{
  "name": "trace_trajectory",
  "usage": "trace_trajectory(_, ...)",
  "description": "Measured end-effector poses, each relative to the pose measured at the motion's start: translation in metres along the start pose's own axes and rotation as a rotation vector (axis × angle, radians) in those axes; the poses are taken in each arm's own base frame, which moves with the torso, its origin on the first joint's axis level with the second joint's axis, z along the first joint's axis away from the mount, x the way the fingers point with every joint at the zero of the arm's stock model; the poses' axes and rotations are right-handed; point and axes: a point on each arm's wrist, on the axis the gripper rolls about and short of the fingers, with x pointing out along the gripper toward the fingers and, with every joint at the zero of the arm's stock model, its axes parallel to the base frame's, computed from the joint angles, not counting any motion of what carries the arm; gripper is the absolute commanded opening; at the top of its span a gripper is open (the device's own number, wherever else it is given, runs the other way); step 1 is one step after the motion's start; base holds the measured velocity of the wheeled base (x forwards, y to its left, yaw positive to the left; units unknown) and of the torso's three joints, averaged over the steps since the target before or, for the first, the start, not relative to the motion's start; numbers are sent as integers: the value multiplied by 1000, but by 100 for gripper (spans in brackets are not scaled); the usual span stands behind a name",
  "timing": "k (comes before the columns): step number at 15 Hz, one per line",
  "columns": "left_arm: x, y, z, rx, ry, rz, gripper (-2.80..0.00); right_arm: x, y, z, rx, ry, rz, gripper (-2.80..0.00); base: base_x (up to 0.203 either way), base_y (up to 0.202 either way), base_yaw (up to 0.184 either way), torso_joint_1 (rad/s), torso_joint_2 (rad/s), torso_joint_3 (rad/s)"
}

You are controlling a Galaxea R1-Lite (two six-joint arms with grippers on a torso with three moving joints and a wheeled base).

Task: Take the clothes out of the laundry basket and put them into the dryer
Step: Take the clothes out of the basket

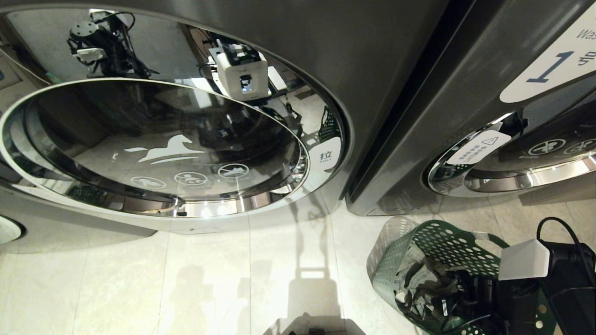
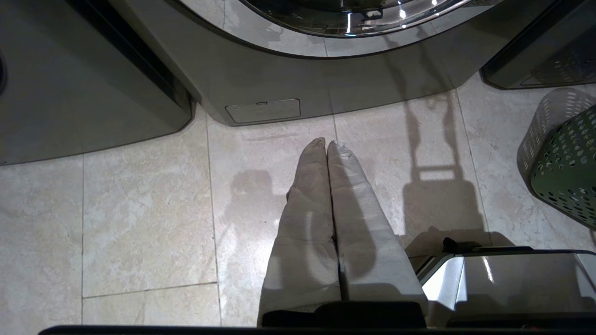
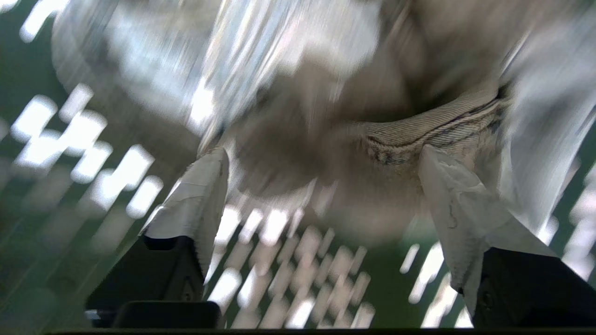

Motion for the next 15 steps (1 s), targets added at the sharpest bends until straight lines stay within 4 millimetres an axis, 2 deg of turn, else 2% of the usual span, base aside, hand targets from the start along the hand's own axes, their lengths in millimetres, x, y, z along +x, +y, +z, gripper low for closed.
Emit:
trace_trajectory(3,0,0,0,0,0,0,-280,17,-16,12,-1,-40,-23,0,0,0,0,0,0,0)
trace_trajectory(9,0,0,0,0,0,0,-280,0,-18,40,-2,-59,15,0,0,0,0,0,0,0)
trace_trajectory(11,0,0,0,0,0,0,-280,4,-17,40,-1,-47,26,0,0,0,0,0,0,0)
trace_trajectory(15,0,0,0,0,0,0,-280,29,-16,24,-3,-36,53,0,0,0,0,0,0,0)
